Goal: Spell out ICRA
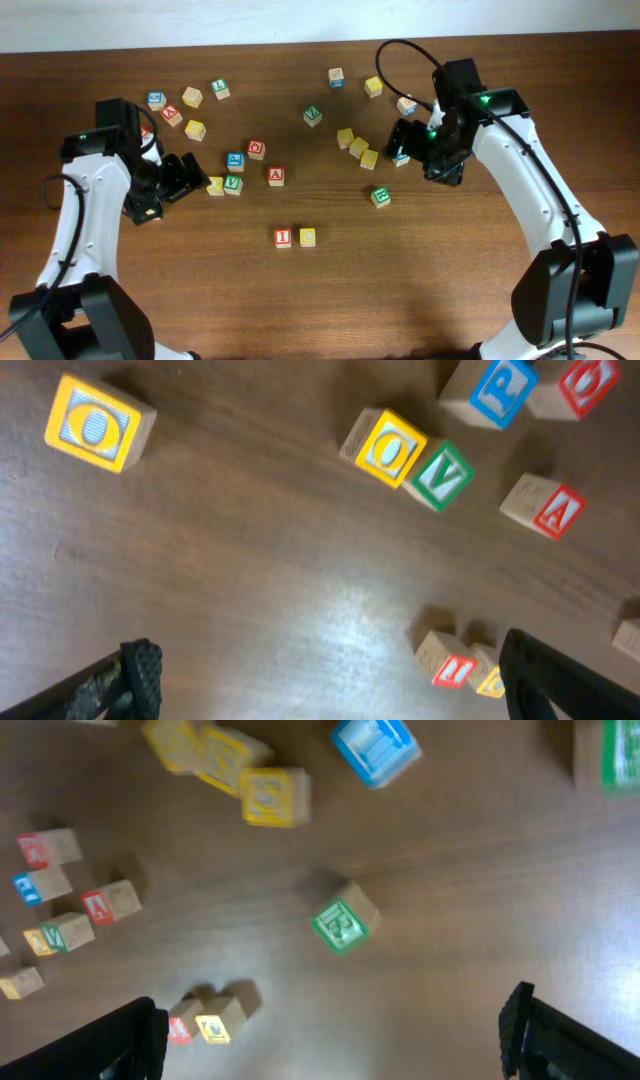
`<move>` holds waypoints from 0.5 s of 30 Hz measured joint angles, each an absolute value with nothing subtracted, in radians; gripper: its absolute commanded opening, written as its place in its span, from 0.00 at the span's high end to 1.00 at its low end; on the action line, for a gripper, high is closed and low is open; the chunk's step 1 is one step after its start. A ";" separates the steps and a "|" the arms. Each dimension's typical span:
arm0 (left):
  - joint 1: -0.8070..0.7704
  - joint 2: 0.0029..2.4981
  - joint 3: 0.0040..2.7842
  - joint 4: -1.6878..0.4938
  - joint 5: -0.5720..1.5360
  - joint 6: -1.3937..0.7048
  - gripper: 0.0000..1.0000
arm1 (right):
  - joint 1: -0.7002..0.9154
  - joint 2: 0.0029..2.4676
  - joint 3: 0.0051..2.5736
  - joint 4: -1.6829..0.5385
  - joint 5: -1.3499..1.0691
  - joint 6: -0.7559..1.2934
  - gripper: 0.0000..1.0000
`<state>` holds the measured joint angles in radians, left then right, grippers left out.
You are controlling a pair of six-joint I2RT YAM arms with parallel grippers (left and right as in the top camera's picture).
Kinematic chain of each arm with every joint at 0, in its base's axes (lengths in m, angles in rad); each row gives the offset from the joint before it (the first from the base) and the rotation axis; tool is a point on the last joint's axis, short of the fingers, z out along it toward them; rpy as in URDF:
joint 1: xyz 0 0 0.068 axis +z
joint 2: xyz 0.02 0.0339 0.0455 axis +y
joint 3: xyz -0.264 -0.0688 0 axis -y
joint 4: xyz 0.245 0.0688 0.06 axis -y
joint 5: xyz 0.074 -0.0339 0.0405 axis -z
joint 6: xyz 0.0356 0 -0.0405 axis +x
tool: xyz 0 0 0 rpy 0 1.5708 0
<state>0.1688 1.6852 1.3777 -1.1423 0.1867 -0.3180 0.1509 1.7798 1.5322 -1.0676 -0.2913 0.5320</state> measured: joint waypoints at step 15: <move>0.128 1.685 1.378 -0.833 0.195 -0.286 0.01 | 0.151 1.780 1.532 -1.111 -0.099 0.408 0.02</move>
